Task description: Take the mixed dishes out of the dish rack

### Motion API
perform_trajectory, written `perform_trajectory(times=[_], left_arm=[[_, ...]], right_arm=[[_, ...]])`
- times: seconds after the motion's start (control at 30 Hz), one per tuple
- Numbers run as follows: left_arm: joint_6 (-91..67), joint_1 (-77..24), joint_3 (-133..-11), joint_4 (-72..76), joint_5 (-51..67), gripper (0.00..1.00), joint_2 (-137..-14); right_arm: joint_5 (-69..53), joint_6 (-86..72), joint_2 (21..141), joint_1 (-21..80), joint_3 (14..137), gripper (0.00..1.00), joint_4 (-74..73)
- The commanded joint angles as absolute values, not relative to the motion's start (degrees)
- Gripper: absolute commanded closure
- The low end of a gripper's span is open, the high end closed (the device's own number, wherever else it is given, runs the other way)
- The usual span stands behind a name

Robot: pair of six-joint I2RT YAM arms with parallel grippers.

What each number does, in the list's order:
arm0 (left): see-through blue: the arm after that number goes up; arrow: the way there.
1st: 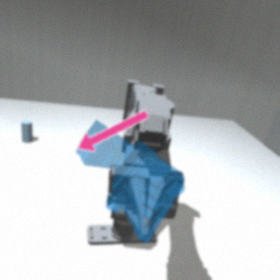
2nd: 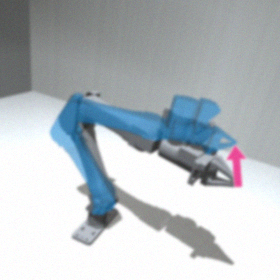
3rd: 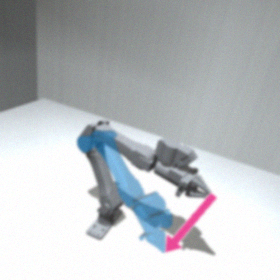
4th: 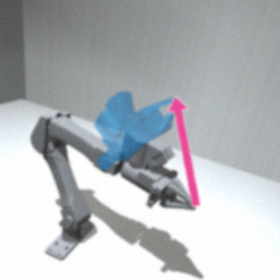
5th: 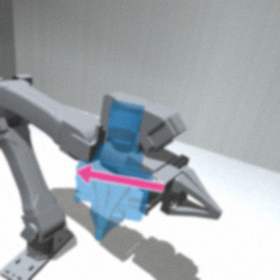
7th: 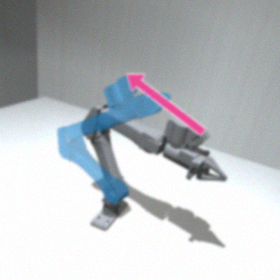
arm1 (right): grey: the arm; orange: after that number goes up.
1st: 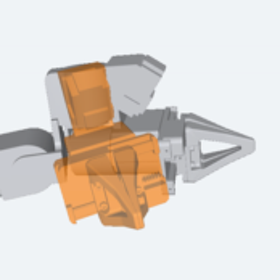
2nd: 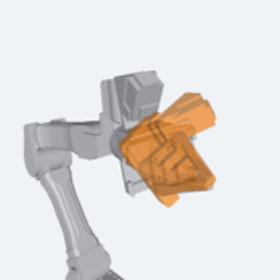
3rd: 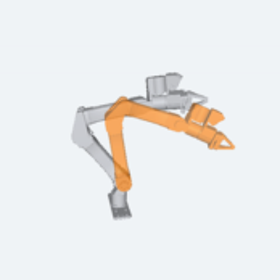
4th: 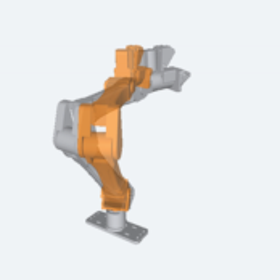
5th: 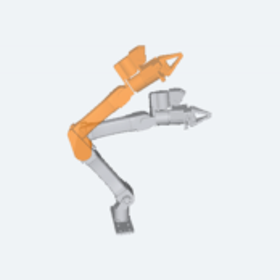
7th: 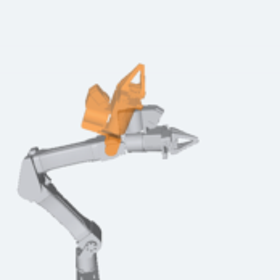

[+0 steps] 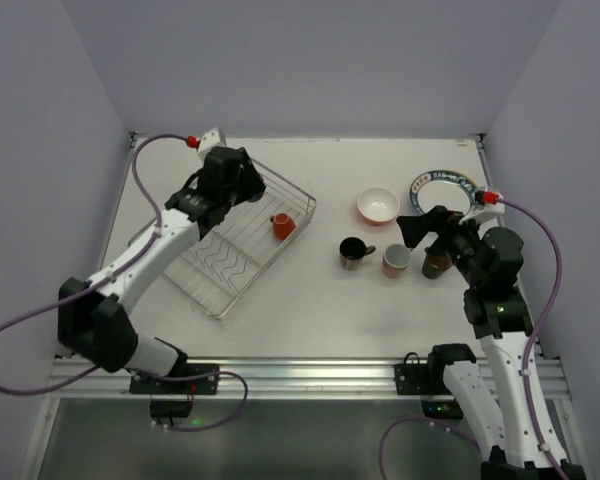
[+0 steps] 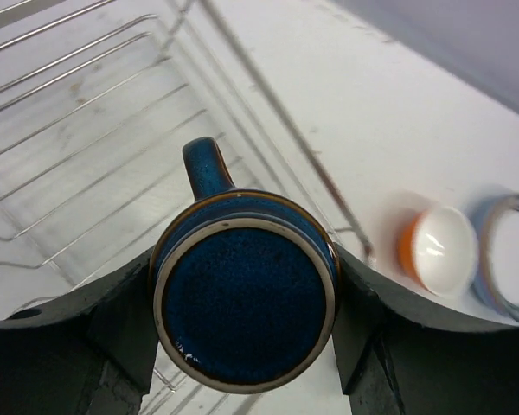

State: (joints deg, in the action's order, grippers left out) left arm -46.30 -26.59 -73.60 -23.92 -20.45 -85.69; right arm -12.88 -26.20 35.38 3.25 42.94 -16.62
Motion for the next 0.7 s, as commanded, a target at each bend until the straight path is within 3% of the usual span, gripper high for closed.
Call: perform_trajectory(times=[0.0, 0.07, 0.13, 0.23, 0.37, 0.5, 0.67], left_arm=[[-40.08, -28.38, -63.34, -4.78, -5.16, 1.00, -73.15], [-40.69, -29.61, -58.38, 5.12, 1.29, 1.00, -66.20], [-40.69, -31.19, -53.62, 11.65, 10.26, 1.00, -61.73], [-37.29, -36.02, -51.08, 14.84, 16.86, 1.00, -58.38], [-34.53, -40.34, -46.34, 19.41, 22.49, 1.00, -54.24], [-45.65, -40.52, -37.63, 32.32, 27.15, 1.00, -49.06], [-61.15, -42.10, -29.56, 46.73, 26.10, 1.00, -49.04]], right_arm=[[-29.72, -25.57, 33.66, 3.08, 40.70, 0.01, -6.63], [-39.06, -29.25, 33.31, 3.08, 36.51, 0.01, -0.47], [-53.35, -40.65, 35.14, 3.34, 30.01, 0.01, 16.55], [-59.31, -56.22, 38.05, 5.17, 25.24, 0.01, 36.09], [-55.82, -58.62, 37.97, 10.79, 25.05, 0.01, 36.91], [-53.09, -58.01, 38.41, 22.29, 25.75, 0.01, 39.79], [-48.35, -55.65, 39.90, 29.26, 25.75, 0.10, 41.57]])
